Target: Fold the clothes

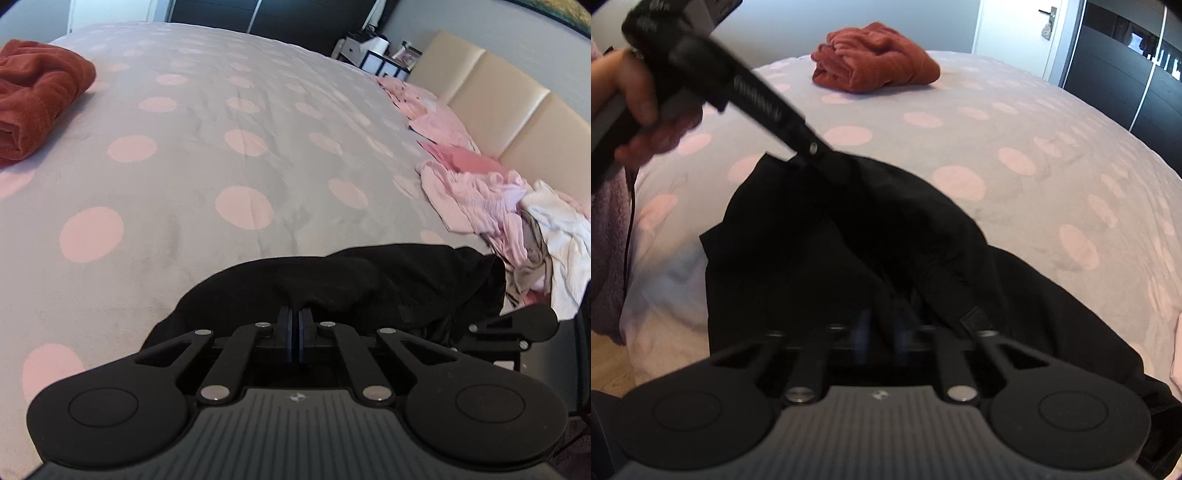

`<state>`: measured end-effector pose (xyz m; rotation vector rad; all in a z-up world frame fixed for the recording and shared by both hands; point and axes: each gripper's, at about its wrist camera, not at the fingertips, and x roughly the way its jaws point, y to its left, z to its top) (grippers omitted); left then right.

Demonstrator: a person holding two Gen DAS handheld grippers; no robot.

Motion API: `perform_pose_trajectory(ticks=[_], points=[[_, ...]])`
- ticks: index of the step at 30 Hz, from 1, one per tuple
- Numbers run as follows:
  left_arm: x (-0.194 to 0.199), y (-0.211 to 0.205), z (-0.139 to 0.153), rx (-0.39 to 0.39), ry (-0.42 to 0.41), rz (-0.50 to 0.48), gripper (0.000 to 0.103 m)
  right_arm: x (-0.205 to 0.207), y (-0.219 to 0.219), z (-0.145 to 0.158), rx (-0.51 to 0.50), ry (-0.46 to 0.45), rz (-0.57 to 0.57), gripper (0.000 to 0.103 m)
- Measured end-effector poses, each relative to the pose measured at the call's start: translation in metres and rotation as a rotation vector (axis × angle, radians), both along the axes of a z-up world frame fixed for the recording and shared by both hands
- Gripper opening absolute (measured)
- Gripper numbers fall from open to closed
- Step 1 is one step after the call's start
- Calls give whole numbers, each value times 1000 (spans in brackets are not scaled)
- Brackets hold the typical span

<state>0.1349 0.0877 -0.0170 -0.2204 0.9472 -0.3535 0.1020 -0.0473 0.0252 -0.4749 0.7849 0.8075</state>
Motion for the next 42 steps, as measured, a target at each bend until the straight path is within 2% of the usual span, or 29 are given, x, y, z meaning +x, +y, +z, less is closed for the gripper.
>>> perform_pose_trajectory(ticks=[4,7,12,16,21,23,25,27,29,30,31,33,35,38,41,42], points=[[0,2,3,13,-13,22,1,-15,-1,17,21,9,78,1],[-4,0,7,59,-28,23,0,-37,0,28,25,39,169,1],[-17,-3,7,146,-12,21,0,-73,7,18,-17,113,304,1],[-28,-4,-3,197,34,15,0,-93,11,-3,-59,174,344,1],[-38,2,3,102,37,8,2,-102,8,-16,-73,189,331,3],[-43,0,8,88,23,-8,14,-102,5,-16,-58,196,311,5],[-46,-4,12,57,17,-17,39,-102,5,-15,-57,193,299,6],[-48,-11,13,27,24,-27,46,-101,7,-14,-56,186,291,7],[-46,-19,7,44,44,-32,46,-99,8,-11,-45,174,273,8],[-45,-23,3,65,56,-26,45,-100,8,-8,-42,167,272,14],[-43,-26,-2,80,68,-22,43,-100,7,-5,-38,160,271,25],[-40,-32,-13,87,103,-26,36,-100,5,4,-24,139,268,37],[-35,-36,-23,109,136,-31,29,-97,4,11,-12,108,243,37],[-36,-42,-33,180,142,-46,16,-85,-4,19,41,73,140,36],[-37,-41,-36,191,144,-56,8,-70,-5,17,78,58,-52,32],[-36,-42,-37,193,143,-59,6,-67,-2,13,69,43,-117,27]])
